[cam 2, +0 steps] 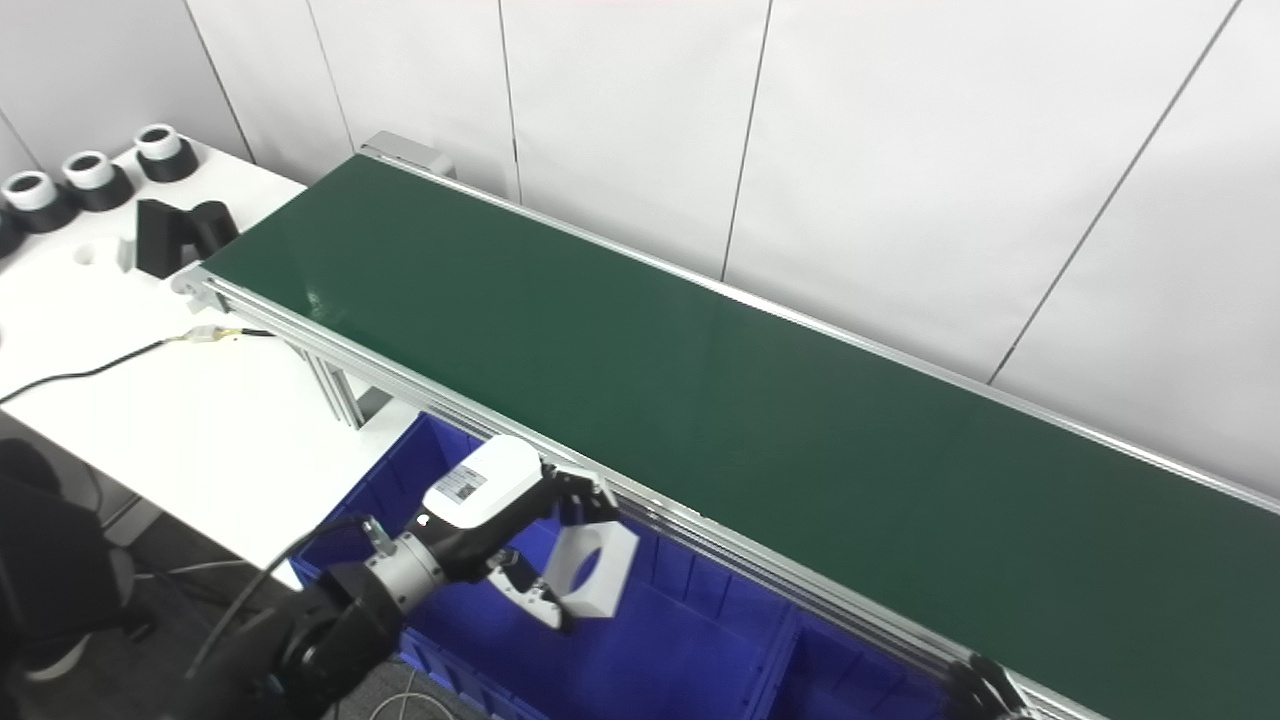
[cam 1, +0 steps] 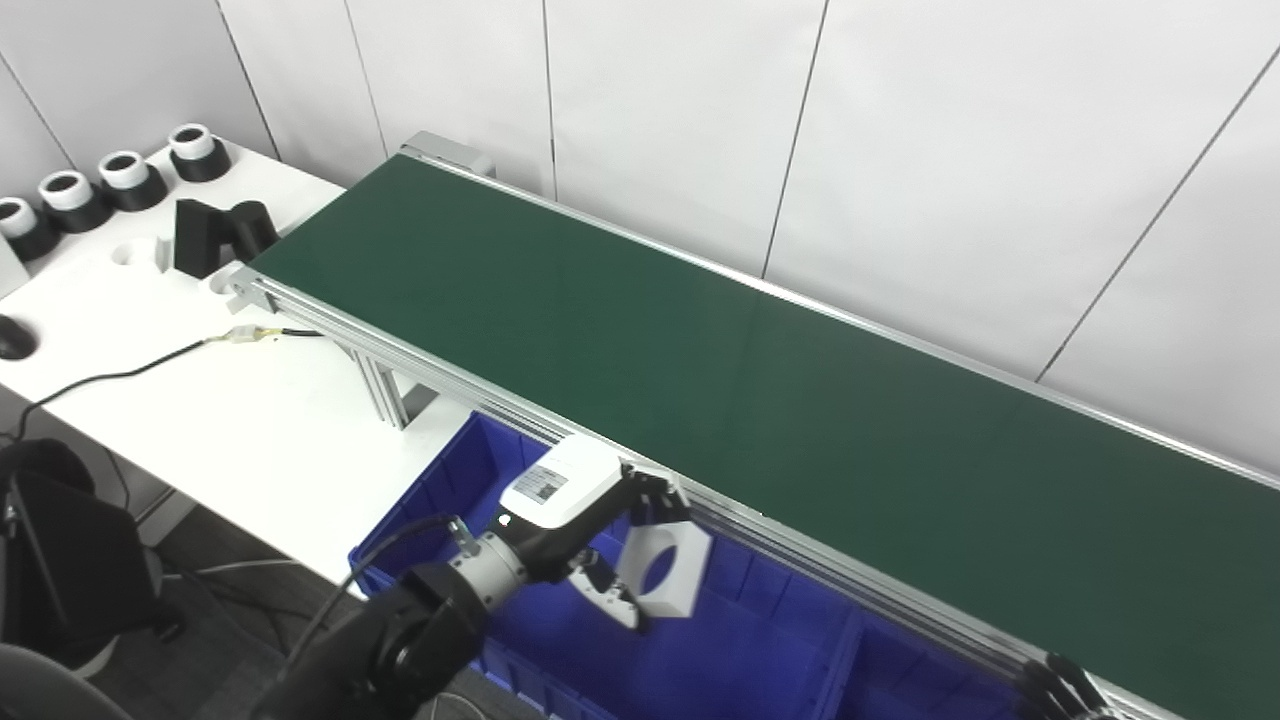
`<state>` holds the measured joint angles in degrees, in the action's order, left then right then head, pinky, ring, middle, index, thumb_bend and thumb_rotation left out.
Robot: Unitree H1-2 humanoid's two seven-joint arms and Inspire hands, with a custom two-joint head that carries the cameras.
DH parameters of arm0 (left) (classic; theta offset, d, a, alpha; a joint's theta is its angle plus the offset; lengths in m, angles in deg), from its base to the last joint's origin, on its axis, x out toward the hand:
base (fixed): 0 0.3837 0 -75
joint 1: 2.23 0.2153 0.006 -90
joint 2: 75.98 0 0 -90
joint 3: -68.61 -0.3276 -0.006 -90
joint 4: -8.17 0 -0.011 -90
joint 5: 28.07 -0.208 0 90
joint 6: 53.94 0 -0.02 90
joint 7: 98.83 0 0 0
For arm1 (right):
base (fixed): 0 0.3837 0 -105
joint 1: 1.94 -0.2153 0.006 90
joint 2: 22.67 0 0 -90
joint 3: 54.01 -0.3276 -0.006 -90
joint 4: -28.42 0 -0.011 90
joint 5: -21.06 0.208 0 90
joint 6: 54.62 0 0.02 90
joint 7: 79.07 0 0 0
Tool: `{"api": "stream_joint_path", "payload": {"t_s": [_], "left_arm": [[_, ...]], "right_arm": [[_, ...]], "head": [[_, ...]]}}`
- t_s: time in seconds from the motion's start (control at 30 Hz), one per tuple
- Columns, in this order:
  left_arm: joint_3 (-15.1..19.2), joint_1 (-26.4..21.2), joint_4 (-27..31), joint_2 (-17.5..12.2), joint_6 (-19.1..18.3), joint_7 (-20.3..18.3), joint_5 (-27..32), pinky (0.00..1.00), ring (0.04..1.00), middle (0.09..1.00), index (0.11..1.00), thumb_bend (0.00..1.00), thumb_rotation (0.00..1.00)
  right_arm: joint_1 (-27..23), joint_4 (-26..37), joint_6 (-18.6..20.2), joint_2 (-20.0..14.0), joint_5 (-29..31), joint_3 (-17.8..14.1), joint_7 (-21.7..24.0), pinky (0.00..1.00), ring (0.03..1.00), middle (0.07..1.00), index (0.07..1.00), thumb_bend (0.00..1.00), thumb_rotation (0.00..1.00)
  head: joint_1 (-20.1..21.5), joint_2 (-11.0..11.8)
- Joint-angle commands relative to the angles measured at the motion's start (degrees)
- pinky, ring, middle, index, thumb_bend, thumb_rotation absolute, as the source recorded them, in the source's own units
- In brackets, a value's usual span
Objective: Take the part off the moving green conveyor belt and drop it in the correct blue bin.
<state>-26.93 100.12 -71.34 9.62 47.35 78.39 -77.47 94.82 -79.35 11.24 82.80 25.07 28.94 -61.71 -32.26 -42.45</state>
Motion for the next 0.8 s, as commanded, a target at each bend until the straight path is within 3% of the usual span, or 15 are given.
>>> {"api": "stream_joint_path", "payload": {"t_s": [0.0, 0.23, 0.43, 0.77], "left_arm": [[-1.1, -1.7, 0.5, -1.0, -0.6, 0.0, -2.2, 0.36, 0.429, 0.514, 0.49, 0.5, 0.0], [-3.8, -3.0, -3.7, -1.4, -3.9, 0.6, -7.4, 0.34, 0.407, 0.507, 0.509, 0.5, 0.0], [-7.2, -4.8, -6.7, -1.8, -6.2, -1.9, -9.6, 0.37, 0.423, 0.516, 0.494, 0.5, 0.0], [-13.3, -9.2, -12.4, -1.6, -9.4, -2.7, -13.2, 0.3, 0.375, 0.46, 0.53, 0.5, 0.0]], "right_arm": [[-0.9, 1.7, -2.8, 0.9, 0.4, -0.2, 1.4, 0.73, 0.751, 0.753, 0.776, 0.73, 0.83], [-0.6, 2.2, -2.8, 1.4, 0.5, -0.8, 2.0, 0.74, 0.756, 0.755, 0.776, 0.74, 0.82], [-0.6, 2.5, -2.8, 1.9, 0.2, -1.2, 2.2, 0.73, 0.75, 0.752, 0.775, 0.73, 0.82], [0.0, 3.2, -2.8, 2.3, 0.5, -1.3, 2.7, 0.73, 0.756, 0.76, 0.776, 0.73, 0.81]], "head": [[0.1, -0.1], [0.4, -0.3], [0.6, -0.5], [1.4, -0.8]]}}
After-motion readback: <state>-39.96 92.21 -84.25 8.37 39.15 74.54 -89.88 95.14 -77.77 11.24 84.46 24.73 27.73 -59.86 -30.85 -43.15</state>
